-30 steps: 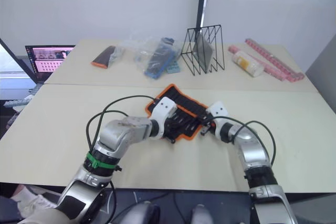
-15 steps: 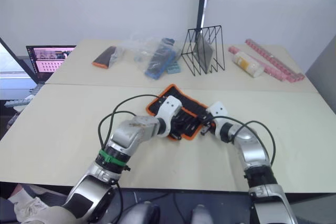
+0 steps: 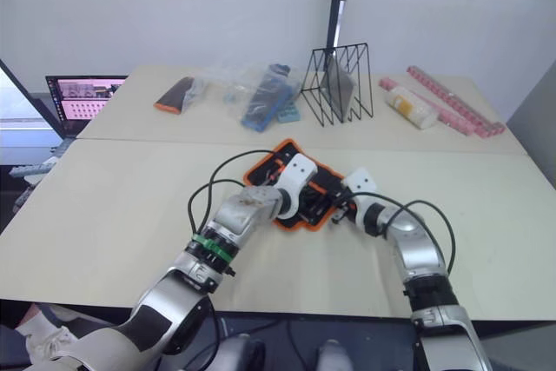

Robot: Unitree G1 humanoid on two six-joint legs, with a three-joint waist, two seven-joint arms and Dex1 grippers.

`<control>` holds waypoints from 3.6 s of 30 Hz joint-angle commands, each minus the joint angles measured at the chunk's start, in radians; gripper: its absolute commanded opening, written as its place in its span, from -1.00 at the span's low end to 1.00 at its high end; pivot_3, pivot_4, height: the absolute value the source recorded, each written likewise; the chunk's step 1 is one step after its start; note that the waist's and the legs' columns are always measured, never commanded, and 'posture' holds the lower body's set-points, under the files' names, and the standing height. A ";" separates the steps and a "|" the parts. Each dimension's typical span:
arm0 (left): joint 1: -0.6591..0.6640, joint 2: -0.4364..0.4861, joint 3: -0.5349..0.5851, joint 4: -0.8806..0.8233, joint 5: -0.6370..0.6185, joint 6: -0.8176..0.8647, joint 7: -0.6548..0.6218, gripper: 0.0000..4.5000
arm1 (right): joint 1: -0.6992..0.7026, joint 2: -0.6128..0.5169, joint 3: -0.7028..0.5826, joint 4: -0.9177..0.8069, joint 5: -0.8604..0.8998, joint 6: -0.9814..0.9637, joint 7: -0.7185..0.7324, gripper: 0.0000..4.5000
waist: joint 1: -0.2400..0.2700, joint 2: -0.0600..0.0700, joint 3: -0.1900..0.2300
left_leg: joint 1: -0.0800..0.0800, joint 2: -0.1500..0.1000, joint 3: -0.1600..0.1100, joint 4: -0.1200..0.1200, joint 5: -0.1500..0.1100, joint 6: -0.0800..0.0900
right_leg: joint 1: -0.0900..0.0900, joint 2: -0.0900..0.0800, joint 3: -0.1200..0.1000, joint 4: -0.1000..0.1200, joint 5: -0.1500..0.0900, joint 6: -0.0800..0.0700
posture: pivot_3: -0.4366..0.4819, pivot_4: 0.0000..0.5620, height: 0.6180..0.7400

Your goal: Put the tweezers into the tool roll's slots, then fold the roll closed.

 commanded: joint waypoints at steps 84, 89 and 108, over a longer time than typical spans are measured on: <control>-0.114 0.583 0.080 0.597 0.237 -1.184 -0.803 0.38 | 0.215 0.020 0.203 -0.459 -0.128 -0.091 -0.035 1.00 | -0.026 0.002 0.003 | -0.011 0.000 0.001 0.001 0.000 0.002 | -0.016 0.001 0.000 0.006 0.000 0.000 | -0.05 -0.47 0.13; -0.126 0.555 0.062 0.613 0.275 -1.235 -0.761 0.38 | 0.203 0.032 0.211 -0.444 -0.136 -0.095 -0.037 1.00 | -0.021 0.002 0.003 | -0.011 0.000 0.001 0.002 0.000 0.002 | -0.016 0.001 0.000 0.006 0.000 0.000 | -0.05 -0.47 0.13; -0.170 0.499 0.074 0.661 0.309 -1.275 -0.725 -1.00 | 0.211 0.039 0.212 -0.450 -0.125 -0.173 -0.045 -0.59 | -0.024 0.002 0.003 | -0.012 -0.001 0.001 0.004 0.000 0.002 | -0.016 0.001 0.000 0.009 0.000 0.000 | -0.05 -0.47 0.13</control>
